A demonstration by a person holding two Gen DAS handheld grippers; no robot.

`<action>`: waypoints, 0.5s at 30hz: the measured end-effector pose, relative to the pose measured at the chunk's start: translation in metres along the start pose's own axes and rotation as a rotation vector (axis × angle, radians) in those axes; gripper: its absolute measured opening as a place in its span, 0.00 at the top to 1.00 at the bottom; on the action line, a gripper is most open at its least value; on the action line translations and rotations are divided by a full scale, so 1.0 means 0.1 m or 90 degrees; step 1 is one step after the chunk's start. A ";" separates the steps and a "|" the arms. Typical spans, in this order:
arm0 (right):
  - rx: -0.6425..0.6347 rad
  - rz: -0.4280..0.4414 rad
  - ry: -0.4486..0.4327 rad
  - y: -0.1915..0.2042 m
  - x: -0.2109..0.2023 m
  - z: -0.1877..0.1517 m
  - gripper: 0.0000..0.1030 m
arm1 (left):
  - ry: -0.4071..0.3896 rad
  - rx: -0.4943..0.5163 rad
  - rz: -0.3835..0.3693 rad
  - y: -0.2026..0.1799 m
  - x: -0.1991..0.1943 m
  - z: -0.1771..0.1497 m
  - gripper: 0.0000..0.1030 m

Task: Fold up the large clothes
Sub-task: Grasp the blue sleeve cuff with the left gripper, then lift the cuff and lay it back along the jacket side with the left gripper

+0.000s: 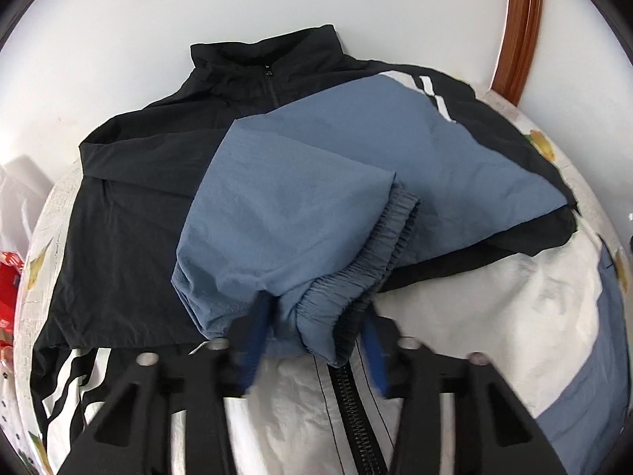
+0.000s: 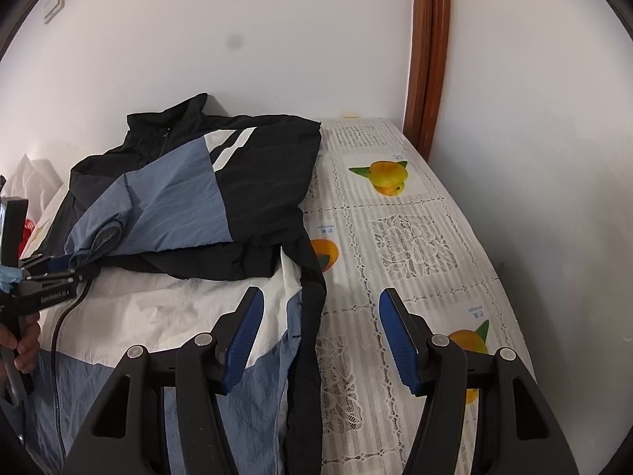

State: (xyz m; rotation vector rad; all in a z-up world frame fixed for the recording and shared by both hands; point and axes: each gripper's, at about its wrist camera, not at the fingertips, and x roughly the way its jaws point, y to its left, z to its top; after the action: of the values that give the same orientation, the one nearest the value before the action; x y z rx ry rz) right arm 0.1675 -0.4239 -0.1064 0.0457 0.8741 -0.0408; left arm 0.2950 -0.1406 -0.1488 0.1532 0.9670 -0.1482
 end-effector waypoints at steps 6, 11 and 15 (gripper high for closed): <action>-0.002 0.006 0.006 0.11 -0.12 -0.03 0.42 | -0.037 -0.024 -0.015 0.23 -0.31 0.00 0.90; -0.016 0.012 -0.006 0.32 -0.28 0.02 0.42 | -0.077 -0.056 -0.004 0.58 -0.57 -0.03 0.90; -0.035 0.020 -0.016 0.59 -0.34 0.09 0.42 | -0.094 -0.088 0.003 0.95 -0.68 -0.01 0.90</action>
State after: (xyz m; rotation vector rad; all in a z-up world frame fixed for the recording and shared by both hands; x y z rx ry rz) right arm 0.1559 -0.3650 -0.0730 0.0073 0.8495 0.0115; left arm 0.2745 -0.0434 -0.0874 0.0173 0.8268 -0.0874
